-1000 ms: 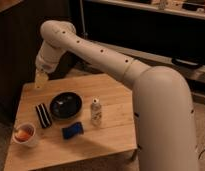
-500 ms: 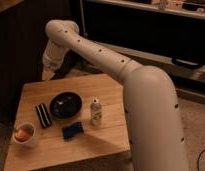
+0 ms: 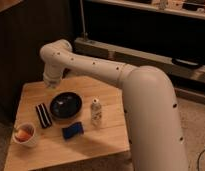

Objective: Push the ceramic bowl across the table

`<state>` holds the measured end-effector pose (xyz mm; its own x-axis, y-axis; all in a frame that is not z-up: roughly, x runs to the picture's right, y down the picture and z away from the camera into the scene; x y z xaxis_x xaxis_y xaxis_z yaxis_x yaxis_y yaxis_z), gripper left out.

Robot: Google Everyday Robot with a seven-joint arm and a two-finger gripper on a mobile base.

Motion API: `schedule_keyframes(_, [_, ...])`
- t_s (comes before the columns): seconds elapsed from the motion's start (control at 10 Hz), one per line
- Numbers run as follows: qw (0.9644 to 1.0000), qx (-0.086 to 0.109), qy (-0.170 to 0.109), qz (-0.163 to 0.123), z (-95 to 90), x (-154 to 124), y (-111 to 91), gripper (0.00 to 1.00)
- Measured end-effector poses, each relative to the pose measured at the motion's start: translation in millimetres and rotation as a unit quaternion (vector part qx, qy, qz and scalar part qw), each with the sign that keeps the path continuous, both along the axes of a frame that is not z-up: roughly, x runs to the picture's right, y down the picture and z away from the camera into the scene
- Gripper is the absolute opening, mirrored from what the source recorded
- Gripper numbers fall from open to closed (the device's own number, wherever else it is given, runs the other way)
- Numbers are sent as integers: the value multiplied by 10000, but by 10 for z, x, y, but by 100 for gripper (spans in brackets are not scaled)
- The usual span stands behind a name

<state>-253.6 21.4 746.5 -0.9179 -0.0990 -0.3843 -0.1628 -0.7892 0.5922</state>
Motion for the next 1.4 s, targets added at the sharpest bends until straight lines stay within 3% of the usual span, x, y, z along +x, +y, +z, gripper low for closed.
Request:
schedule_keyframes(0.2, [9998,-81,149,-77,138,174,165,0])
schedule_keyframes(0.5, [9995,-132,269,-107,353,431,46,0])
schedule_keyframes(0.8, [9985,-277,433,-172,661,582,127,0])
schedule_keyframes(1.1, [9972,-471,564,-128,1025,752,320,0])
schedule_keyframes(1.4, [9956,-669,645,-84,1195,899,507,0])
